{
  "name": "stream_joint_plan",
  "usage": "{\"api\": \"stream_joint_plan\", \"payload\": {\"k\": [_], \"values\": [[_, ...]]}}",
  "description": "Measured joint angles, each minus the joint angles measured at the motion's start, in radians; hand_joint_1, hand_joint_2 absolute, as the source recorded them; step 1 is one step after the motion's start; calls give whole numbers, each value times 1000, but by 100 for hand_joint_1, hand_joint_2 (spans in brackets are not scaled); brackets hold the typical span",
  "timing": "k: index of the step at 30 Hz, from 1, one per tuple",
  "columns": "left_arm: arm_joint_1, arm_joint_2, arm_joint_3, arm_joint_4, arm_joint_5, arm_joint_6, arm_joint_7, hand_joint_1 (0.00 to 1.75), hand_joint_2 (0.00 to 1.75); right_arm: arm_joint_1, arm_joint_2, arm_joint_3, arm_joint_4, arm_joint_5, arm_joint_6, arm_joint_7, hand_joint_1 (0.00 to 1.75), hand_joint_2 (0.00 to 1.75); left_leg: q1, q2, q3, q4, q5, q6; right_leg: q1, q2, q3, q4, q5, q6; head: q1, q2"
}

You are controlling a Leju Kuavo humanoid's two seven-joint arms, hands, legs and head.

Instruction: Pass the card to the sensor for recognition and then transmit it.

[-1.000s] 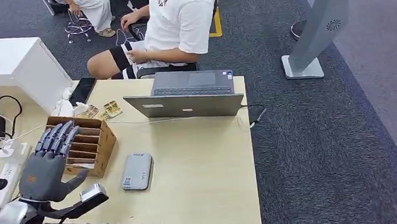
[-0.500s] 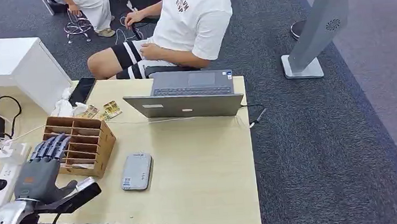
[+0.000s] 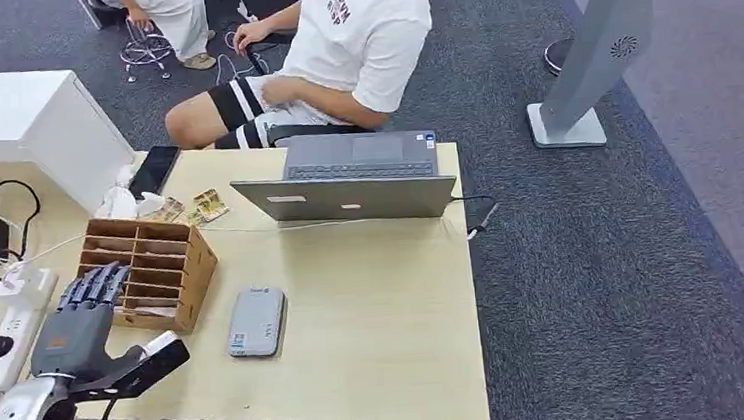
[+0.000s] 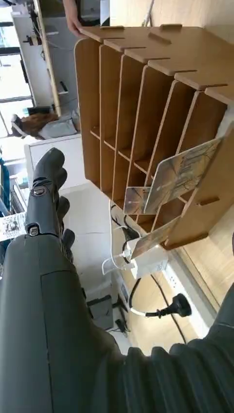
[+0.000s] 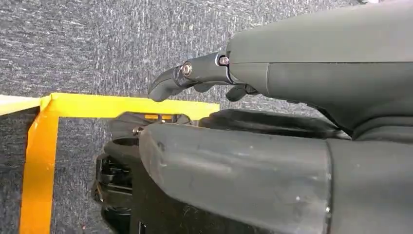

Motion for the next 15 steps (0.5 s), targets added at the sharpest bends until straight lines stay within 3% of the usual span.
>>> {"api": "stream_joint_plan", "payload": {"k": [2,3,15], "values": [[-2,-2,0,8,0,-2,3,0,175,0,0,0,0,3,1,3,0,0,0,0,0,0,0,0,0,0,0,0,0,0,1,0],[-2,-2,0,12,0,-2,4,0,175,0,0,0,0,3,1,4,0,175,0,0,0,0,0,0,0,0,0,0,0,0,0,0],[-33,-9,5,57,-4,-7,21,0,175,0,0,4,0,21,0,18,0,175,0,0,0,0,0,0,0,0,0,0,0,0,0,0]]}}
